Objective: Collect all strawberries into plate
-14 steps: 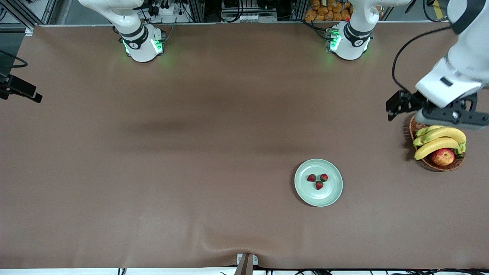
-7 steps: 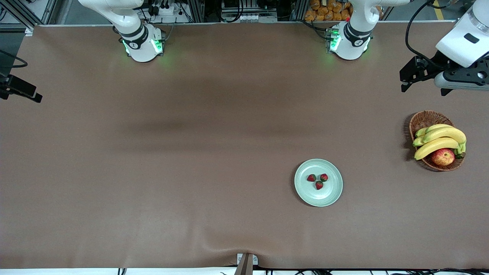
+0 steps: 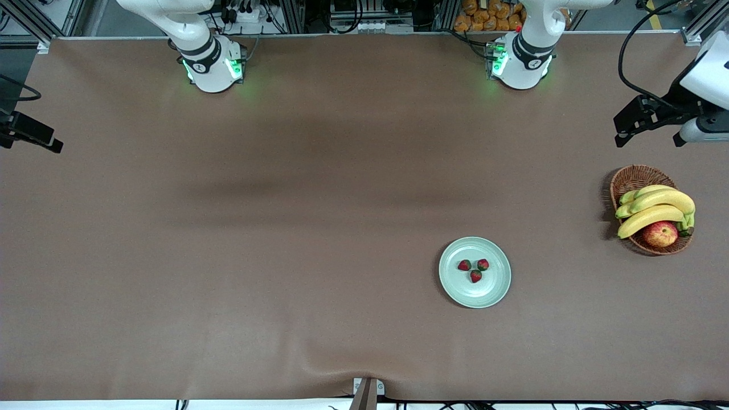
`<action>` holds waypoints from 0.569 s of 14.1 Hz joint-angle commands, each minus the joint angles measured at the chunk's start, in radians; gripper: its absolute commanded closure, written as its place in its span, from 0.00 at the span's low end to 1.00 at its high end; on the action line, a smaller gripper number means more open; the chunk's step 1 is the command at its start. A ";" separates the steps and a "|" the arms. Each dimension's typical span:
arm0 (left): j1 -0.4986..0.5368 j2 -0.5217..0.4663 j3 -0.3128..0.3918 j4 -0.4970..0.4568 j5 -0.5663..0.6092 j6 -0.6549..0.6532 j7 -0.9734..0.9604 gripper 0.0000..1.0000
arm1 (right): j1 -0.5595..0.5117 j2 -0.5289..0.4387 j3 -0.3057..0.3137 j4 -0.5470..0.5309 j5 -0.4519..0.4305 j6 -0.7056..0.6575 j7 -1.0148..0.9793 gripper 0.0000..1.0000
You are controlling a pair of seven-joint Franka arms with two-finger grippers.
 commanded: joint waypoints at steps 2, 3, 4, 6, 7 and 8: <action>0.004 0.003 0.036 0.025 -0.016 0.003 0.108 0.00 | -0.018 -0.001 0.014 0.004 -0.008 0.000 0.009 0.00; 0.004 0.004 0.041 0.025 -0.028 0.003 0.099 0.00 | -0.018 -0.001 0.016 0.005 -0.008 0.000 0.009 0.00; 0.004 0.008 0.041 0.025 -0.040 0.003 0.069 0.00 | -0.018 -0.003 0.014 0.004 -0.008 0.000 0.009 0.00; 0.003 0.009 0.041 0.025 -0.041 0.001 0.047 0.00 | -0.018 -0.001 0.016 0.005 -0.008 0.000 0.009 0.00; 0.001 0.011 0.041 0.025 -0.042 0.003 0.045 0.00 | -0.018 -0.001 0.016 0.004 -0.008 0.000 0.009 0.00; 0.001 0.011 0.039 0.025 -0.042 0.001 0.044 0.00 | -0.018 -0.001 0.016 0.005 -0.008 0.000 0.009 0.00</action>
